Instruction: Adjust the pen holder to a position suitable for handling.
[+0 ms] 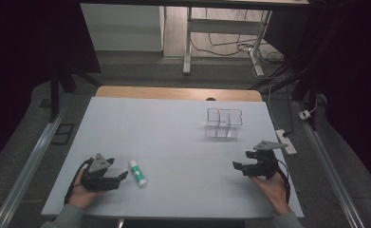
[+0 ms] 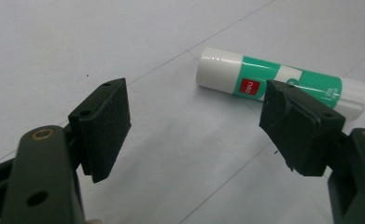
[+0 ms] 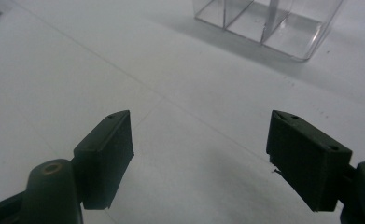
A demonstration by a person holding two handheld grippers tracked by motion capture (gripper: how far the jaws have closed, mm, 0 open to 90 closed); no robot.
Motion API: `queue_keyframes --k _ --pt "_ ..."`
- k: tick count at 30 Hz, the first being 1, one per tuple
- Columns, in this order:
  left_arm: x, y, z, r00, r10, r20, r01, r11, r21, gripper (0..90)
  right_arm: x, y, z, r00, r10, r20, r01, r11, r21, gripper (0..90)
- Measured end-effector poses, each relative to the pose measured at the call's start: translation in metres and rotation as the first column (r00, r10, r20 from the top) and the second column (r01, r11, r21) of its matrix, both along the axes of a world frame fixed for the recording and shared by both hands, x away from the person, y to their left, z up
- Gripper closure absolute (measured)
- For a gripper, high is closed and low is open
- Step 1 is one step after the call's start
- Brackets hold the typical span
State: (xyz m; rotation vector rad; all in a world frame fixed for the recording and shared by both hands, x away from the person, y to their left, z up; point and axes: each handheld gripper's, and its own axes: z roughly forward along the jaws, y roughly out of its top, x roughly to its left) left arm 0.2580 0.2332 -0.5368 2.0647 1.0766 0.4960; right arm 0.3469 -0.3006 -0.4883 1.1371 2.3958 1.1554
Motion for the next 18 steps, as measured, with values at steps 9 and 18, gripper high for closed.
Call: queue_keyframes --k 9,18 --pt "0.000 0.000 0.000 1.0000 -0.001 0.001 0.001 1.0000 0.000 24.4 0.012 -0.005 0.007 0.9993 -0.037 0.009 0.037 0.9993 0.006 23.4" --pt "0.001 0.000 0.000 1.0000 -0.001 -0.002 0.001 1.0000 0.002 24.4 0.021 -0.011 0.008 0.9964 -0.082 0.023 0.081 0.9966 0.011 26.8"
